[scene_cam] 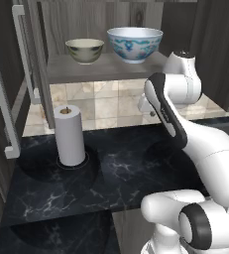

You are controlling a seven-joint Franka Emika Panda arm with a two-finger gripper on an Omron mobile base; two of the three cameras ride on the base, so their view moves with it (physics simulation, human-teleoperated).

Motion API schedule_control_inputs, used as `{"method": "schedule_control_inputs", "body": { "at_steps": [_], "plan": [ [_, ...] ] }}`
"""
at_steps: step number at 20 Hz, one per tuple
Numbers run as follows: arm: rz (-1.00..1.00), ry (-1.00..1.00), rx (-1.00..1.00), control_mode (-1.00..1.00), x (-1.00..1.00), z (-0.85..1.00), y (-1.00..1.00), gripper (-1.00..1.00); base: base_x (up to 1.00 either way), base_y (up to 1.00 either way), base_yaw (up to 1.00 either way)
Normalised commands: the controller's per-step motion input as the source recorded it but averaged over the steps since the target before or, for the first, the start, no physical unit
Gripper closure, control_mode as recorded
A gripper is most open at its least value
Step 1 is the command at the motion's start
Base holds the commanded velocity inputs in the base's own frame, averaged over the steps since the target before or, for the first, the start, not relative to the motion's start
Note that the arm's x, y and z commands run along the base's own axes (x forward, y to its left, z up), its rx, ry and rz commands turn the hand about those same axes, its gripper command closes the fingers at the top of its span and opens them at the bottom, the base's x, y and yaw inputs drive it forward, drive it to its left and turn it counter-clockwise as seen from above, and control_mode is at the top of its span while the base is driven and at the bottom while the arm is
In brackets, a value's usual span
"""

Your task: Take the smaller bowl and place it next to the appetizer plate on the dining counter , and place the larger bowl next to the plate with cooked food.

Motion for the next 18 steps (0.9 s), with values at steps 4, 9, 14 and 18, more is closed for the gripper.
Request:
{"method": "schedule_control_inputs", "body": {
  "at_steps": [4,9,14,18],
  "plan": [
    [-0.02,-0.06,0.00,-1.00,-0.01,0.03,0.03,-1.00,0.00,0.00,0.00],
    [-0.09,-0.23,0.01,-1.00,0.00,0.30,0.20,-1.00,0.00,0.00,0.00],
    [-0.13,-0.35,0.06,-1.00,0.01,0.56,0.11,-1.00,0.00,0.00,0.00],
    [-0.29,-0.38,0.02,-1.00,0.01,0.68,0.03,-1.00,0.00,0.00,0.00]
  ]
}}
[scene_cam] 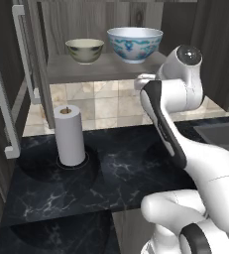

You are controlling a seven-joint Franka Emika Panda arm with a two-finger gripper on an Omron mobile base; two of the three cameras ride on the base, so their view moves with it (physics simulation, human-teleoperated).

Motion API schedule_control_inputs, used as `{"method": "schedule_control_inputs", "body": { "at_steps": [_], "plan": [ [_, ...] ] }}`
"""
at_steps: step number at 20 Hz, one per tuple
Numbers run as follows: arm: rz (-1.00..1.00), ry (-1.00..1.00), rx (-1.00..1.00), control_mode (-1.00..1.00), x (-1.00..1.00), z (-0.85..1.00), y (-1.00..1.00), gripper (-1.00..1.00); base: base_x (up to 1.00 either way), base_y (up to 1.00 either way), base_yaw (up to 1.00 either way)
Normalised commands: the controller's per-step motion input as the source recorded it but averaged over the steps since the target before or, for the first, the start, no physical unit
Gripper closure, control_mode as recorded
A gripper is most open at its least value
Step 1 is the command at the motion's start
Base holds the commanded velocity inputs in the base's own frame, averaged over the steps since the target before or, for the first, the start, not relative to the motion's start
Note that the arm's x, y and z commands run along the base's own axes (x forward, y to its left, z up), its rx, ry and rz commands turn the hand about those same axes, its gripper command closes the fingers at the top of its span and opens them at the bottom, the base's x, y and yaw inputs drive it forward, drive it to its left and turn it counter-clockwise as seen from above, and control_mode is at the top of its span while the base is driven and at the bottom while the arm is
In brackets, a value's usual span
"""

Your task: Take the smaller bowl and place it next to the appetizer plate on the dining counter , and place the larger bowl next to the plate with cooked food.

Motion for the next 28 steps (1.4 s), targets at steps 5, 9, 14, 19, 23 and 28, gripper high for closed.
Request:
{"method": "schedule_control_inputs", "body": {
  "at_steps": [5,9,14,19,23,28],
  "plan": [
    [-0.29,-0.36,0.04,-1.00,0.18,0.65,0.00,-1.00,0.00,0.00,0.00],
    [-0.14,-0.25,0.10,-1.00,0.46,0.66,-0.02,-1.00,0.00,0.00,0.00],
    [-0.06,-0.19,0.15,-1.00,0.55,0.64,-0.30,-1.00,0.00,0.00,0.00],
    [0.00,-0.20,0.17,-1.00,0.14,0.78,-0.27,-1.00,0.00,0.00,0.00],
    [0.00,-0.06,0.11,-1.00,0.06,0.72,-0.10,-1.00,0.00,0.00,0.00],
    [0.00,0.13,0.09,-1.00,0.37,0.37,-0.03,-1.00,0.00,0.00,0.00]
  ]
}}
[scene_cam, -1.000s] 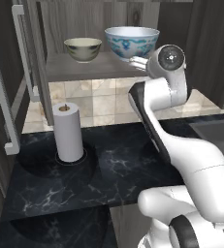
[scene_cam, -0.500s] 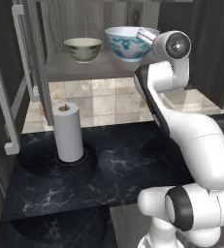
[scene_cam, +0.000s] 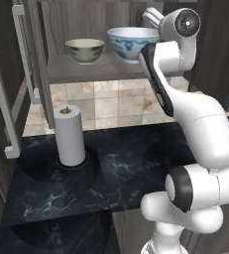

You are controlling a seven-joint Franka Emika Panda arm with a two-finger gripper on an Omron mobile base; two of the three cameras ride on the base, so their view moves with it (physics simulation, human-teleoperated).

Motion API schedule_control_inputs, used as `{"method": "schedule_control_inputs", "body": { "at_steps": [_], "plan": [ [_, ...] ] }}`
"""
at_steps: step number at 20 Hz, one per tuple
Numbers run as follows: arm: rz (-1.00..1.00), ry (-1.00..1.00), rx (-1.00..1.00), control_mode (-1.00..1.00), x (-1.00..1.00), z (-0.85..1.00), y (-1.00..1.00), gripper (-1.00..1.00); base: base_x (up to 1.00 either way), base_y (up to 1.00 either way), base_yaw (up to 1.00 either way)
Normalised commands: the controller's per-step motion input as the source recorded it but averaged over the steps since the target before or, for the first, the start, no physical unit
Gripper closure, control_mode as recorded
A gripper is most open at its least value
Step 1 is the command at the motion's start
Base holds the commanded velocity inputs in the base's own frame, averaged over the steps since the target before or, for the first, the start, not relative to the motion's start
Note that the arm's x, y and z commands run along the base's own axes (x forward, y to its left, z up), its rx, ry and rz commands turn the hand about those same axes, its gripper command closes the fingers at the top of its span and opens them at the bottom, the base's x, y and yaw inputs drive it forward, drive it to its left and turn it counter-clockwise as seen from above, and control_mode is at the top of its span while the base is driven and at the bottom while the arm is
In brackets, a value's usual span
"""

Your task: Take the smaller bowl and place it next to the appetizer plate on the dining counter , and place the larger bowl next to the plate with cooked food.

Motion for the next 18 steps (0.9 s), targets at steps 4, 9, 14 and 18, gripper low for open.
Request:
{"method": "schedule_control_inputs", "body": {
  "at_steps": [4,9,14,18],
  "plan": [
    [0.01,0.21,0.08,-1.00,0.42,0.08,-0.05,-1.00,0.00,0.00,0.00],
    [0.05,0.28,0.04,-1.00,0.32,-0.01,-0.06,-1.00,0.00,0.00,0.00],
    [0.08,0.33,0.00,-1.00,0.21,-0.44,0.00,-1.00,0.00,0.00,0.00],
    [0.06,0.31,0.00,-1.00,0.13,-0.81,0.00,-1.00,0.00,0.00,0.00]
  ]
}}
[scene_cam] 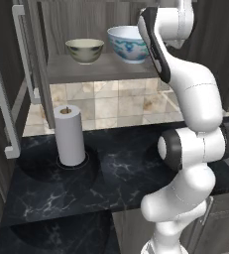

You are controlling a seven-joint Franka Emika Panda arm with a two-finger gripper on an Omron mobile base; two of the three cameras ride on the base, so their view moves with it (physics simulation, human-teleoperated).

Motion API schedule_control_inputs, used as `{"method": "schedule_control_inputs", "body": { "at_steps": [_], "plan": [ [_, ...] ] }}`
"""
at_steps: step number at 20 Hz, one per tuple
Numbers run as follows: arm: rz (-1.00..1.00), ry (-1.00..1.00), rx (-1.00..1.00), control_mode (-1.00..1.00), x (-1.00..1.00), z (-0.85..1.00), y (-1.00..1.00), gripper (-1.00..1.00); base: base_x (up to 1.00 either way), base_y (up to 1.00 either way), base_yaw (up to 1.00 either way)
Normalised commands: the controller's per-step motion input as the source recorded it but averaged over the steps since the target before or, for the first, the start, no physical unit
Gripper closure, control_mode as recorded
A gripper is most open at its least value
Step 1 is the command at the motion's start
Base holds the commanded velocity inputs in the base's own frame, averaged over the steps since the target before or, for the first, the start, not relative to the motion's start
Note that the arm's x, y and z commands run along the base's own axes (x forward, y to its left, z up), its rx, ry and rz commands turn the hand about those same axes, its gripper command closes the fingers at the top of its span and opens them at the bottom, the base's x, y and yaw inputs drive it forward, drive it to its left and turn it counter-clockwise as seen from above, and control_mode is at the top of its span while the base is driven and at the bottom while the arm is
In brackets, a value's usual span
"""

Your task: Take the smaller bowl and place it next to the appetizer plate on the dining counter , and place the larger bowl next to the plate with cooked food.

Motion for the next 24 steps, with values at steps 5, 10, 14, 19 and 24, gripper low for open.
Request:
{"method": "schedule_control_inputs", "body": {
  "at_steps": [5,10,14,19,24],
  "plan": [
    [0.02,-0.04,0.03,-1.00,0.31,-0.25,0.00,-1.00,0.00,0.00,0.00],
    [0.00,-0.17,0.04,-1.00,0.39,-0.19,0.00,-1.00,0.00,0.00,0.00],
    [0.00,0.00,0.00,-1.00,0.55,-0.90,0.00,-1.00,0.00,0.00,0.00],
    [0.00,-0.01,0.00,-1.00,0.62,-0.99,0.01,-1.00,0.00,0.00,0.00],
    [-0.04,-0.22,-0.01,-1.00,0.21,-0.89,0.00,1.00,0.00,0.00,0.00]
  ]
}}
